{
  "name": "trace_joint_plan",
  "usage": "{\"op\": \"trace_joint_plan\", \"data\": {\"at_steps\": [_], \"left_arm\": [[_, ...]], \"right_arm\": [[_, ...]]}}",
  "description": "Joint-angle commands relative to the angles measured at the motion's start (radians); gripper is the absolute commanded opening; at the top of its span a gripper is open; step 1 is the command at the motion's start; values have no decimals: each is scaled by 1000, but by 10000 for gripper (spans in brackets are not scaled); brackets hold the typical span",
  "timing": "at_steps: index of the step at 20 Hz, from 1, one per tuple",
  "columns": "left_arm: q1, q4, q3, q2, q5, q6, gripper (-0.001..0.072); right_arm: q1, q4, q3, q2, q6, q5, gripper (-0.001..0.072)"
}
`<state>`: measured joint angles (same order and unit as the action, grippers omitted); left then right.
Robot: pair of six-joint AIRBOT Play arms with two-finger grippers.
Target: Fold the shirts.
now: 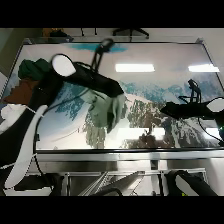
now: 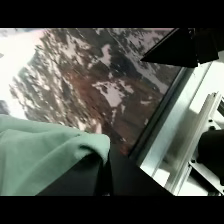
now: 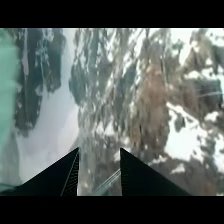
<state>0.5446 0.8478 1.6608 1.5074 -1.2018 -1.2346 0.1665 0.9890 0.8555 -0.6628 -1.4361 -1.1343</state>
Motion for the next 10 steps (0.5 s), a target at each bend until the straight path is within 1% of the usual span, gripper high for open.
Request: {"op": "trace_joint_plan", "data": {"at_steps": [1, 2, 3, 4, 5, 7, 8, 10], "left_arm": [[90, -2, -105, 19, 89, -5, 532], [84, -2, -100, 32, 77, -10, 685], [68, -2, -85, 40, 45, -10, 685], [38, -2, -65, 41, -1, -11, 685], [-2, -2, -42, 39, -61, -20, 685], [-101, -1, -26, 32, -196, -54, 685], [-149, -1, -51, 22, -241, -57, 684], [-239, -2, -187, -23, -254, -57, 684]], "right_arm": [[12, -18, 7, 7, 16, -80, 301], [12, -19, 7, 9, 16, -94, 306], [12, -24, 7, 10, 16, -109, 323], [12, -24, 7, 12, 16, -129, 492], [11, -25, 3, 13, 16, -150, 618], [-3, -24, -33, 16, 17, -179, 619], [-20, -25, -77, 27, 22, -175, 620], [-64, -24, -175, 42, 27, -145, 620]]}}
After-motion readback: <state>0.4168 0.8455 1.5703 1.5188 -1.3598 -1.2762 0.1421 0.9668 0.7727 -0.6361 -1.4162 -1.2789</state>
